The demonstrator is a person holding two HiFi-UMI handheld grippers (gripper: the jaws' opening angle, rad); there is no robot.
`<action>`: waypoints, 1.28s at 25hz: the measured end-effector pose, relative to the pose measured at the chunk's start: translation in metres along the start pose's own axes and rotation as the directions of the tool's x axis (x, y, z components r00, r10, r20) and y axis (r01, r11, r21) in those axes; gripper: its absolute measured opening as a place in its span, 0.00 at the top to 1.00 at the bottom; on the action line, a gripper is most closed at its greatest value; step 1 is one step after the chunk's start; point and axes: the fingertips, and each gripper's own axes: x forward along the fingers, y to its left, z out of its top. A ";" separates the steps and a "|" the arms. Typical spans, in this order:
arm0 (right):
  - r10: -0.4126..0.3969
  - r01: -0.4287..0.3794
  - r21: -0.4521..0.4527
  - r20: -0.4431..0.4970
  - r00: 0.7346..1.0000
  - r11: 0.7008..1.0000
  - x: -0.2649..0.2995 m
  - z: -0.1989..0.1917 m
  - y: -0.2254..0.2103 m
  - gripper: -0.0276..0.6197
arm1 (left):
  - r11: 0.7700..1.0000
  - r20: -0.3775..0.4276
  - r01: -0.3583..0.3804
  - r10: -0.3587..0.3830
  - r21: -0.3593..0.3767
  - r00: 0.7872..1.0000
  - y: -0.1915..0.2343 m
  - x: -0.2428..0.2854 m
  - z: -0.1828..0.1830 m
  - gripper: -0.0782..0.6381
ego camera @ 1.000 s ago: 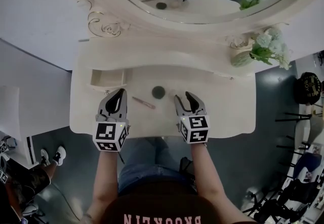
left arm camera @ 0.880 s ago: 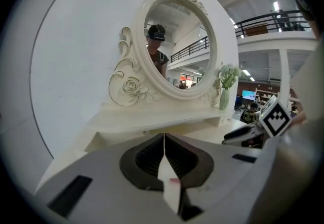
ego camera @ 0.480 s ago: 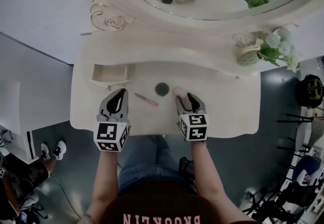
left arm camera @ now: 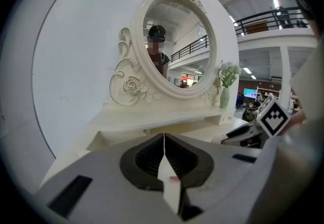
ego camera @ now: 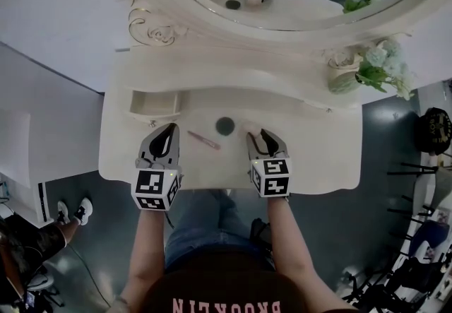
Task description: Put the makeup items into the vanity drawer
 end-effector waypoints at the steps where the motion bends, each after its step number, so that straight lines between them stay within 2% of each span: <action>1: 0.002 -0.002 -0.005 0.008 1.000 1.000 -0.003 0.004 0.000 0.75 | 1.000 0.007 -0.005 0.005 0.002 1.000 0.000 -0.001 0.003 0.88; 11: 0.034 -0.026 -0.061 0.134 0.990 0.998 -0.032 0.053 0.000 0.75 | 0.996 0.109 -0.092 0.090 0.014 0.990 0.002 -0.033 0.041 0.88; 18: 0.069 -0.052 -0.097 0.180 0.981 0.994 -0.035 0.072 0.011 0.75 | 0.987 0.146 -0.164 0.162 -0.002 0.976 0.015 -0.059 0.044 0.88; 25: 0.111 -0.087 -0.127 0.196 0.974 0.988 -0.029 0.090 0.036 0.75 | 0.973 0.152 -0.229 0.232 -0.033 0.961 0.044 -0.082 0.040 0.88; 32: 0.151 -0.123 -0.145 0.201 0.968 0.982 -0.008 0.113 0.074 0.75 | 0.954 0.160 -0.297 0.301 -0.052 0.940 0.094 -0.104 0.044 0.88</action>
